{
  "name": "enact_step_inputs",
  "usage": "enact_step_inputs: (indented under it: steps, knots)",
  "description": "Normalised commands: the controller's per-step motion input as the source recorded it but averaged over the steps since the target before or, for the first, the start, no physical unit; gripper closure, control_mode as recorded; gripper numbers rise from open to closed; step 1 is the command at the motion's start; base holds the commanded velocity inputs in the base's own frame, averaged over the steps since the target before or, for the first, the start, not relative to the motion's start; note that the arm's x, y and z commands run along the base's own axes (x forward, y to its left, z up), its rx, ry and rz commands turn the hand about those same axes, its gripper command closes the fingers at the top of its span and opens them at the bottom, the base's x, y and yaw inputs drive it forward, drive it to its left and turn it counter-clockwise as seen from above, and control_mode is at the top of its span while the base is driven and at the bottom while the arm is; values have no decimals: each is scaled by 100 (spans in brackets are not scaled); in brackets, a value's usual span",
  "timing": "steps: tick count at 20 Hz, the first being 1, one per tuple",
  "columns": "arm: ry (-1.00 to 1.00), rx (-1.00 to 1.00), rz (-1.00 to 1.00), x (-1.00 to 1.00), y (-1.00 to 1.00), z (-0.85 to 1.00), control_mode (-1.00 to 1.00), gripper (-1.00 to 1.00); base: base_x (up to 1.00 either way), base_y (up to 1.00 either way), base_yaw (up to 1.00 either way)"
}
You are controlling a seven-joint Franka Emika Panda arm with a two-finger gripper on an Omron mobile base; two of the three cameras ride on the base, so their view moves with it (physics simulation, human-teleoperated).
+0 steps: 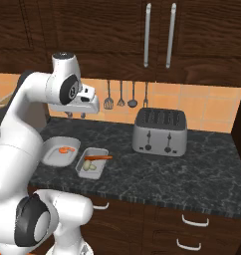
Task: Take the meat container that has the shrimp and place it on the second highest rack of the freezer. Then take the vegetable container that has the mushroom and carrot and place it on the highest rack of the freezer.
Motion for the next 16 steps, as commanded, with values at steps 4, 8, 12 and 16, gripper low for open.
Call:
enact_step_inputs:
  steps: [4, 8, 12, 16]
  knots:
    - [0, 1, 0, -2, 0, 0, -100, -100, 0, 0, 0]
    - [0, 0, 0, -3, 0, -1, -100, -100, 0, 0, 0]
    - [17, -2, 0, 0, 11, -22, -100, -100, 0, 0, 0]
    - [33, -2, 0, 20, 69, -56, -100, -100, 0, 0, 0]
